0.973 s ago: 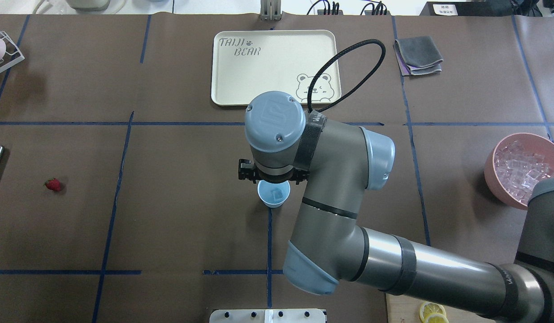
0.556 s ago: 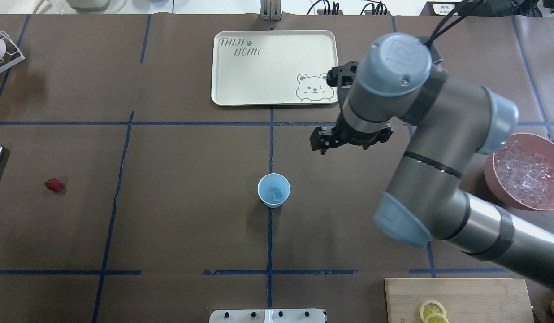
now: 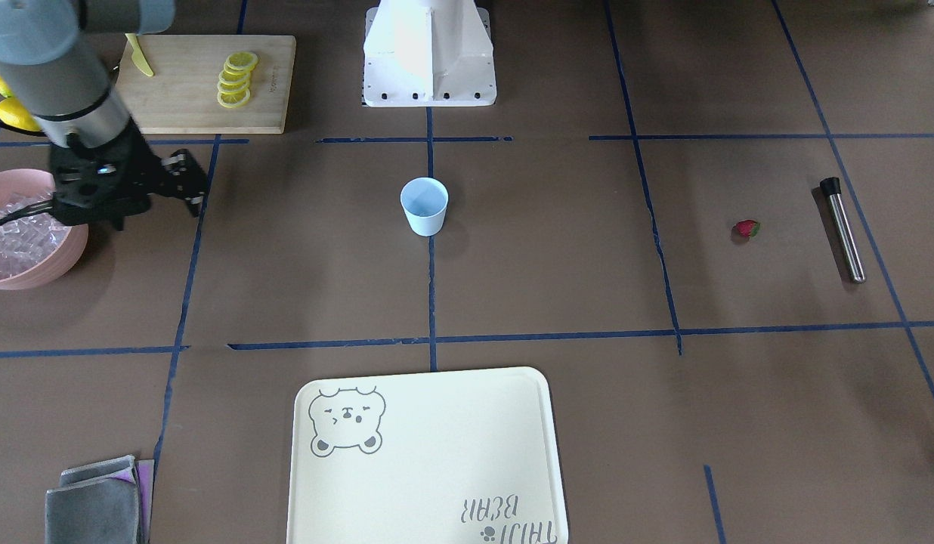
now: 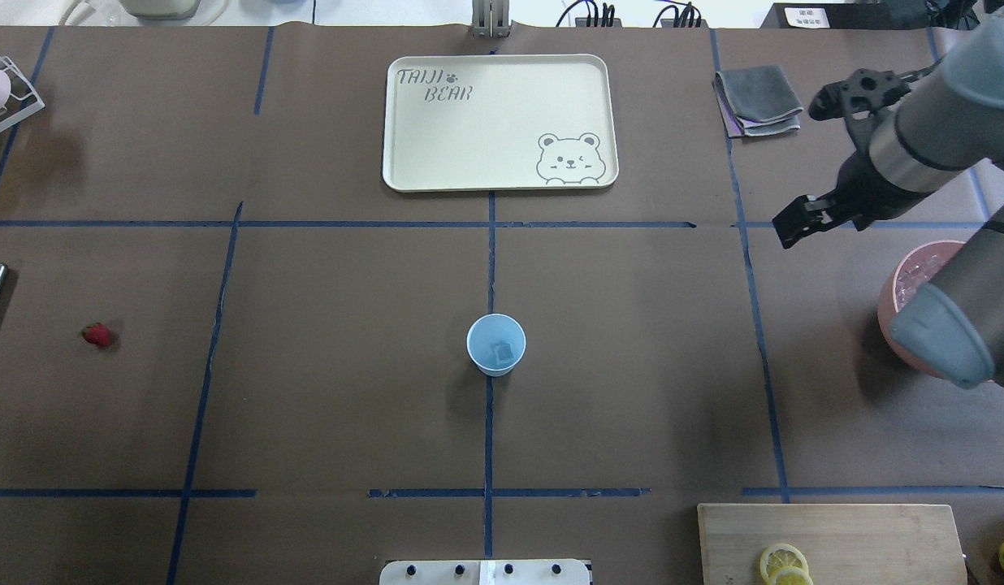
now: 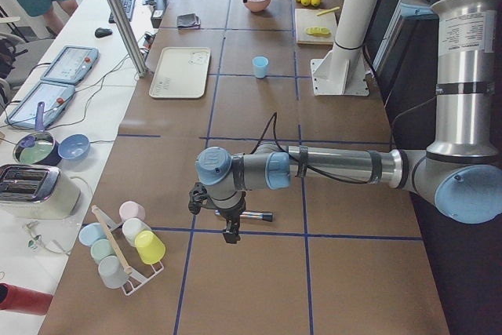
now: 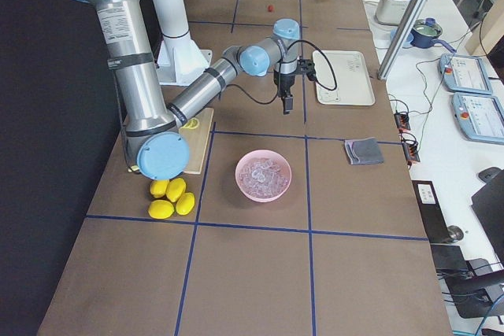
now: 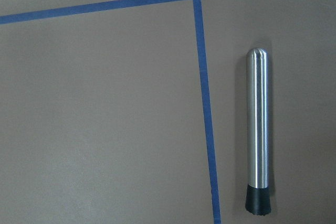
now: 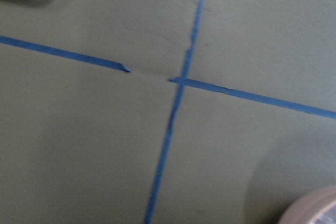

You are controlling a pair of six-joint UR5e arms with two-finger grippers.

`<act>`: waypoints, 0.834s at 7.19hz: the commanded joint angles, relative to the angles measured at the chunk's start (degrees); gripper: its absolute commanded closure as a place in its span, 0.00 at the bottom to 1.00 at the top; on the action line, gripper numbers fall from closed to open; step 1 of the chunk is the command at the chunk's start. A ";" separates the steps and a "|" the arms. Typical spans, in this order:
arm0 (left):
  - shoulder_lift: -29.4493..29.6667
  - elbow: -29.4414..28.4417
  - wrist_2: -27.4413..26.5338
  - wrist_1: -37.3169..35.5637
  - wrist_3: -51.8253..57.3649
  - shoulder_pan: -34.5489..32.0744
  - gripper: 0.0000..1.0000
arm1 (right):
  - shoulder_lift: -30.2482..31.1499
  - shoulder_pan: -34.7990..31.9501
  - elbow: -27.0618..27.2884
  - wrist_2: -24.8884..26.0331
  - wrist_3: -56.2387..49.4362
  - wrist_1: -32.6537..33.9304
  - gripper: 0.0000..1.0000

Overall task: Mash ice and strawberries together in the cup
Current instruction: 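Open the right gripper over the cup, then move back to the bowl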

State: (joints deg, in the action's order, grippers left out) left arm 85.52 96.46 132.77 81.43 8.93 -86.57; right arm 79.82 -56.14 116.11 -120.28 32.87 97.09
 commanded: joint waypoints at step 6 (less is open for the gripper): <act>0.00 0.39 0.03 0.05 0.03 0.00 0.00 | 28.01 -2.80 -9.76 -0.43 36.52 -45.12 0.18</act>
State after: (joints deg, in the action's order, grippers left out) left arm 85.52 96.81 132.80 81.47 8.97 -86.57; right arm 105.75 -63.22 108.62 -123.26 62.32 59.33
